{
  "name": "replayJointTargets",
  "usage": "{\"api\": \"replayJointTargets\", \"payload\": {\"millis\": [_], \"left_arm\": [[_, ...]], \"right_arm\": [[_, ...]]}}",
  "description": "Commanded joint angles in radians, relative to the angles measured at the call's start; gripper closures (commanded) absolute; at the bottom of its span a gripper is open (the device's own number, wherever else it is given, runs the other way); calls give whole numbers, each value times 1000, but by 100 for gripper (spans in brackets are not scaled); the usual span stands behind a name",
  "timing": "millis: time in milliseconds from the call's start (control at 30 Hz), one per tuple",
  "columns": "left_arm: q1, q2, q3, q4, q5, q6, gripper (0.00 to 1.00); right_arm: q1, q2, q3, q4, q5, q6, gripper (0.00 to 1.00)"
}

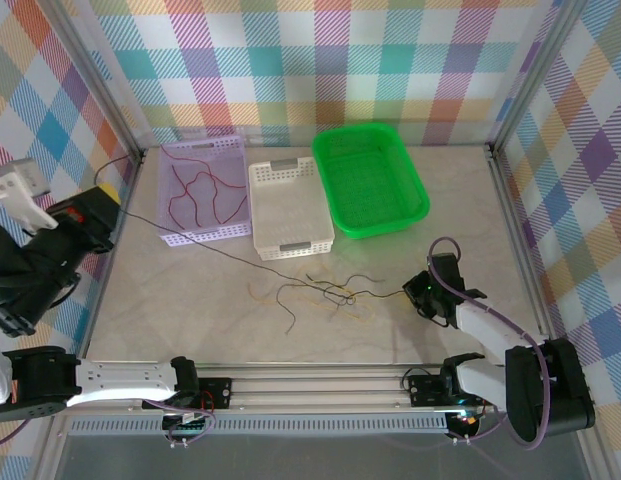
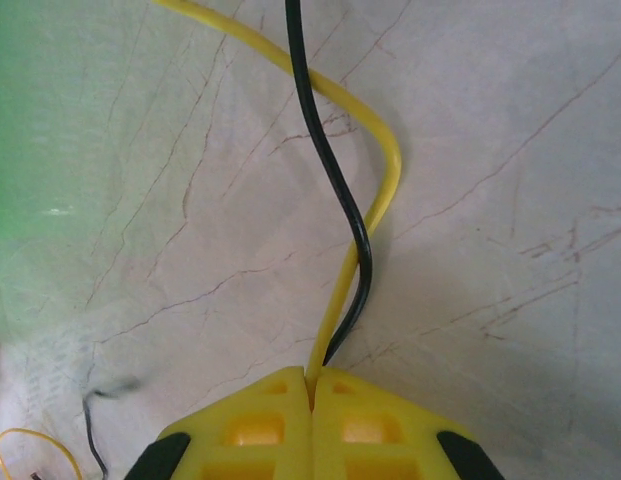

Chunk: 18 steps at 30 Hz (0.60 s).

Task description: Untangle the cables

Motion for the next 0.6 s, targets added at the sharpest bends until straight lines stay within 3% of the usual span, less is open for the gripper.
{"api": "replayJointTargets", "payload": {"millis": [0, 333, 567], "left_arm": [[-8, -3, 49, -43, -44, 50, 100], [-9, -56, 93, -30, -154, 137, 100], [-9, -38, 26, -5, -122, 124, 100]], "right_arm": [[-17, -9, 7, -38, -14, -33, 100], [-78, -6, 28, -78, -32, -98, 100], [-81, 33, 102, -81, -138, -194, 100]]}}
